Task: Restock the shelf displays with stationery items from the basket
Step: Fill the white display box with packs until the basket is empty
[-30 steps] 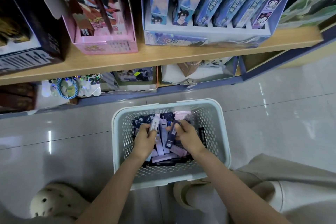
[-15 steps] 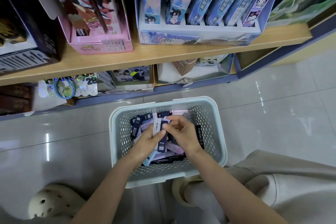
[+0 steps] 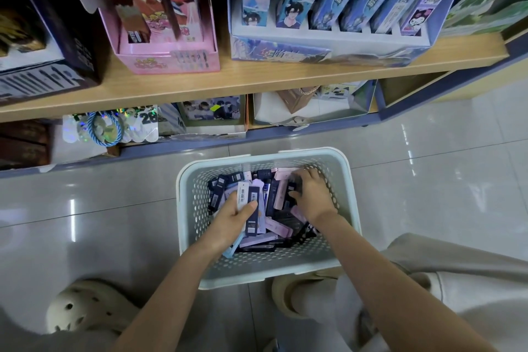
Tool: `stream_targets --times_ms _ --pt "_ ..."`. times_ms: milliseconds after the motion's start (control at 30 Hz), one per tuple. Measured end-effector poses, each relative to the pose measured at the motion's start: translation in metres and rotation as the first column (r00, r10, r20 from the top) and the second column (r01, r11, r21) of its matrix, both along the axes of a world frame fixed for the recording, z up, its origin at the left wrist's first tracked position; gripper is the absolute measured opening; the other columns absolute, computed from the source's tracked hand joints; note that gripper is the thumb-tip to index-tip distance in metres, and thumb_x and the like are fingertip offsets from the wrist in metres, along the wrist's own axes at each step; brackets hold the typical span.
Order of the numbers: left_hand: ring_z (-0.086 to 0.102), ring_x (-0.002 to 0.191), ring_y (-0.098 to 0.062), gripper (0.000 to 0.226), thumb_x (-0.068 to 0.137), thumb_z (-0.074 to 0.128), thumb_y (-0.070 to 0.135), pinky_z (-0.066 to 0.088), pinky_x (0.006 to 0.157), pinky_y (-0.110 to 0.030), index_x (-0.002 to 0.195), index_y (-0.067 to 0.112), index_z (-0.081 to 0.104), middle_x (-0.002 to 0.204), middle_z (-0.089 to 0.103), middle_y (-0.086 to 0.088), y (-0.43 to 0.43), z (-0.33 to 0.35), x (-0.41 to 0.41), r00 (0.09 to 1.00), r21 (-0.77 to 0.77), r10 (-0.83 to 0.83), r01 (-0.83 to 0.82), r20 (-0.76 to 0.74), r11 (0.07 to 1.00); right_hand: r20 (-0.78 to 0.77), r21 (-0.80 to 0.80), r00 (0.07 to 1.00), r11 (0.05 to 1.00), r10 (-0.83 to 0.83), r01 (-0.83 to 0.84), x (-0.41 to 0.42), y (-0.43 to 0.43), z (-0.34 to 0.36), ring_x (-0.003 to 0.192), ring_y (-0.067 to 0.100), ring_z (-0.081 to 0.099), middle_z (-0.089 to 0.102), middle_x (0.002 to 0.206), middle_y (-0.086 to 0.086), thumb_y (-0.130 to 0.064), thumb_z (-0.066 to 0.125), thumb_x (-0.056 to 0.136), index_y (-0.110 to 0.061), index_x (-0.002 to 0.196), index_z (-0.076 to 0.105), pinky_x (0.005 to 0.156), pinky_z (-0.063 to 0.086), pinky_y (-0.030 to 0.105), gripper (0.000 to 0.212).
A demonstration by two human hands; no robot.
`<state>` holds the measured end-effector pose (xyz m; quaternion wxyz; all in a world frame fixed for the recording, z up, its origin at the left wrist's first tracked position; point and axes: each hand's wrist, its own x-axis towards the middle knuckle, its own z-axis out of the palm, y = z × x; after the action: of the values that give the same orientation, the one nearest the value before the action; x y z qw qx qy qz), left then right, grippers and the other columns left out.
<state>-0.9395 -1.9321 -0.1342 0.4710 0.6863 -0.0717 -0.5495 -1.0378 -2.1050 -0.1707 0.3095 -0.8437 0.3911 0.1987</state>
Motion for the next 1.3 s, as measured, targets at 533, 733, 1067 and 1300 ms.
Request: stream_targets --times_ms 533,733,1067,1300 --pt "0.063 0.092 -0.014 0.016 0.100 0.044 0.022 0.050 0.091 -0.037 0.114 0.020 0.051 0.103 0.069 0.001 0.005 0.002 0.004 1.000 0.030 -0.010 0.010 0.014 1.000 -0.038 0.057 0.963 0.962 0.268 -0.266 0.018 -0.023 0.006 0.109 0.028 0.060 0.067 0.117 0.008 -0.001 0.061 0.083 -0.019 0.119 0.063 0.093 0.044 0.031 0.041" --pt "0.057 0.076 -0.031 0.005 0.101 0.043 0.018 0.051 0.074 -0.050 0.105 0.018 0.047 0.081 0.072 0.000 0.005 0.001 0.003 0.990 0.037 0.142 -0.141 -0.009 0.989 0.116 0.103 0.982 0.981 0.152 -0.164 0.012 -0.024 0.023 0.100 0.021 0.062 0.069 0.108 0.007 -0.005 0.068 0.083 -0.011 0.116 0.064 0.094 0.047 0.030 0.034" --pt "0.053 0.117 -0.027 0.029 0.099 0.047 0.023 0.038 0.105 -0.052 0.126 0.011 0.043 0.128 0.056 -0.008 -0.001 -0.002 0.011 0.969 0.167 0.242 -0.231 -0.048 0.958 0.210 0.596 0.974 0.801 -0.081 -0.062 0.019 -0.009 0.082 0.071 -0.003 0.065 0.067 0.093 0.002 0.000 0.071 0.080 0.000 0.107 0.065 0.068 0.055 0.015 0.027" --pt "0.053 0.120 -0.026 0.081 0.069 0.068 0.063 0.036 0.106 -0.055 0.136 0.023 0.045 0.137 0.051 -0.006 0.007 0.020 0.006 0.960 0.025 0.080 -0.076 -0.268 0.997 0.206 0.691 0.973 0.720 -0.101 -0.071 0.021 0.002 0.102 0.087 0.007 0.063 0.065 0.106 0.010 -0.003 0.065 0.087 -0.005 0.121 0.059 0.079 0.055 0.020 0.035"
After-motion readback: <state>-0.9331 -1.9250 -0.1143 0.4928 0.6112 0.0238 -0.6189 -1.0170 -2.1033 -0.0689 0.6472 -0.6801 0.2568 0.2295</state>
